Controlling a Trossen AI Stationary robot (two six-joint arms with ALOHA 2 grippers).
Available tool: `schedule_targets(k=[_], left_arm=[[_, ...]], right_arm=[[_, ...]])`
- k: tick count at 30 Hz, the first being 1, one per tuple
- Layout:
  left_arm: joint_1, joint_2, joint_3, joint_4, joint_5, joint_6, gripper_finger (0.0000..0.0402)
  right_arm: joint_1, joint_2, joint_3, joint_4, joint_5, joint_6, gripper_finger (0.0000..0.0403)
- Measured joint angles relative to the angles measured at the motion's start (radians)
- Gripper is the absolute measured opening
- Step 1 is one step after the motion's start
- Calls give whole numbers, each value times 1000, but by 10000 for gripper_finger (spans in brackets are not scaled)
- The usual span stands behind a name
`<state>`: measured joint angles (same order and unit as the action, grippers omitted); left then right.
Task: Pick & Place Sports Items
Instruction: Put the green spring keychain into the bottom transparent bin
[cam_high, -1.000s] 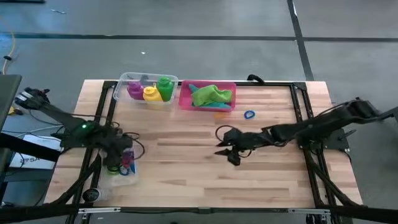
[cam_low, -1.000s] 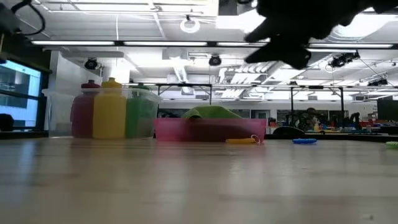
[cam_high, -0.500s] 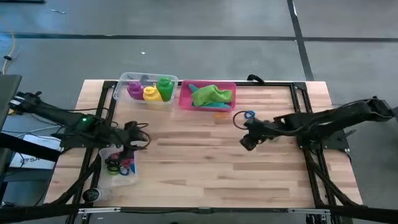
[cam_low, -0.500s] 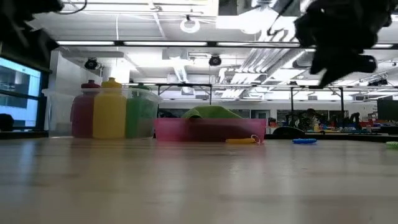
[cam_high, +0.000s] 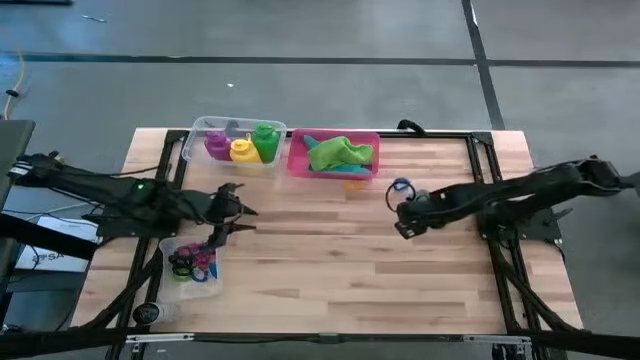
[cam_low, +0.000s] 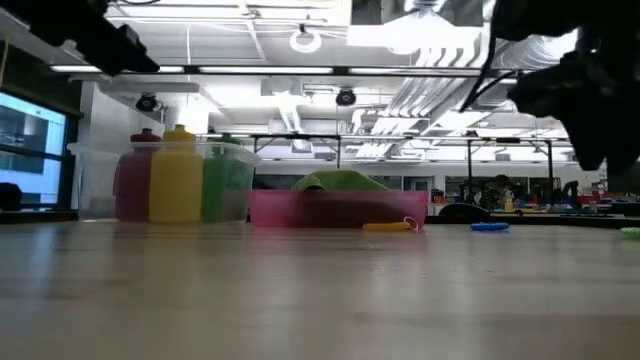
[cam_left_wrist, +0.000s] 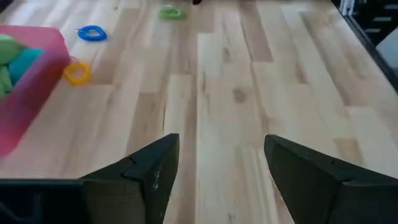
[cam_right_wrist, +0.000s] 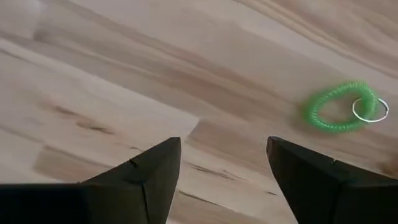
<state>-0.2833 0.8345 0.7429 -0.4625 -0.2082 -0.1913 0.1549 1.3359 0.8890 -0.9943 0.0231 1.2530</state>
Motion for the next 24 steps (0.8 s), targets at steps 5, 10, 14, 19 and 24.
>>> schedule_targets(k=[5, 10, 14, 19, 24], left_arm=[[-2, 31, 0, 0, 0, 8, 193], [-3, 74, 0, -12, 20, -22, 193], [-3, 109, 0, -31, 44, -33, 193], [-3, 144, 0, -58, 55, -49, 193], [-3, 157, 0, -64, 56, -49, 193]], right_arm=[[-1, 76, 0, 5, 0, 8, 189], [-29, 141, 0, 3, -29, -17, 189], [-58, 156, -4, -1, -31, -49, 189], [-109, 141, -57, -5, -32, -79, 189], [-163, 102, -143, -3, -31, -80, 189]])
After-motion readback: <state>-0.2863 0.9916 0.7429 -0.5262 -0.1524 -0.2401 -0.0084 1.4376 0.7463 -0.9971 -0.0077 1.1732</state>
